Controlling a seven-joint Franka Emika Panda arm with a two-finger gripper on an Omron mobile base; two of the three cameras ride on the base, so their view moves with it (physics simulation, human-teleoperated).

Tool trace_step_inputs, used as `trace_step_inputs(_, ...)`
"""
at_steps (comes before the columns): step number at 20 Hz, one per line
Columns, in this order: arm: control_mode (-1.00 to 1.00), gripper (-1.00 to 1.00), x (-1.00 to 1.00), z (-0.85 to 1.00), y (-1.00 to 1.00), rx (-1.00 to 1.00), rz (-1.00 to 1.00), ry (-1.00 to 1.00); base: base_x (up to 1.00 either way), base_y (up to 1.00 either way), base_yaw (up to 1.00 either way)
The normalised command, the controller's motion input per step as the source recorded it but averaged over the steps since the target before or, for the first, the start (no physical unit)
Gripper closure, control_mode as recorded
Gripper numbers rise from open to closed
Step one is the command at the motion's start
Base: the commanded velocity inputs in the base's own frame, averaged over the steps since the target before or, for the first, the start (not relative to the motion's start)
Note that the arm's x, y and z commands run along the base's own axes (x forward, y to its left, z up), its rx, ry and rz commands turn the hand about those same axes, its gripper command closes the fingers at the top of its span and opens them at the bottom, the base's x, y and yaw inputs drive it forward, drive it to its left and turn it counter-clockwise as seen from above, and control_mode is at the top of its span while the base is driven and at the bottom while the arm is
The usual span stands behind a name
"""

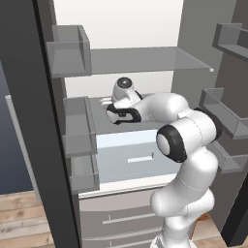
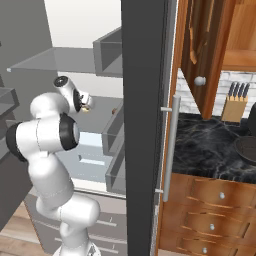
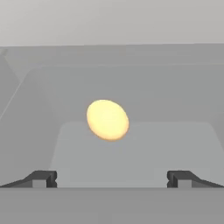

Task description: Pick the egg and butter from the fridge and place them by the bowl for mixing.

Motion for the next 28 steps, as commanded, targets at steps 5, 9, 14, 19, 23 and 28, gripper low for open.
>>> trace_step_inputs(5, -1.00, -1.00, 0.57, -0.25, 0.10, 0.00, 0.00, -0.05, 0.00, 0.00, 0.00)
trace_step_inputs(9, -1.00, -1.00, 0.42, -0.19, 0.08, 0.00, 0.00, -0.02, 0.00, 0.00, 0.00)
trace_step_inputs(14, -1.00, -1.00, 0.11, -0.02, 0.01, 0.00, 0.00, 0.00, 0.00, 0.00, 0.00)
trace_step_inputs(19, -1.00, -1.00, 0.12, -0.10, 0.00, -0.02, 0.00, 0.01, 0.00, 0.00, 0.00)
trace_step_inputs(23, -1.00, -1.00, 0.37, -0.15, 0.00, -0.03, 0.00, 0.00, 0.00, 0.00, 0.00)
trace_step_inputs(28, -1.00, -1.00, 0.22, -0.33, 0.00, -0.03, 0.00, 0.01, 0.00, 0.00, 0.00)
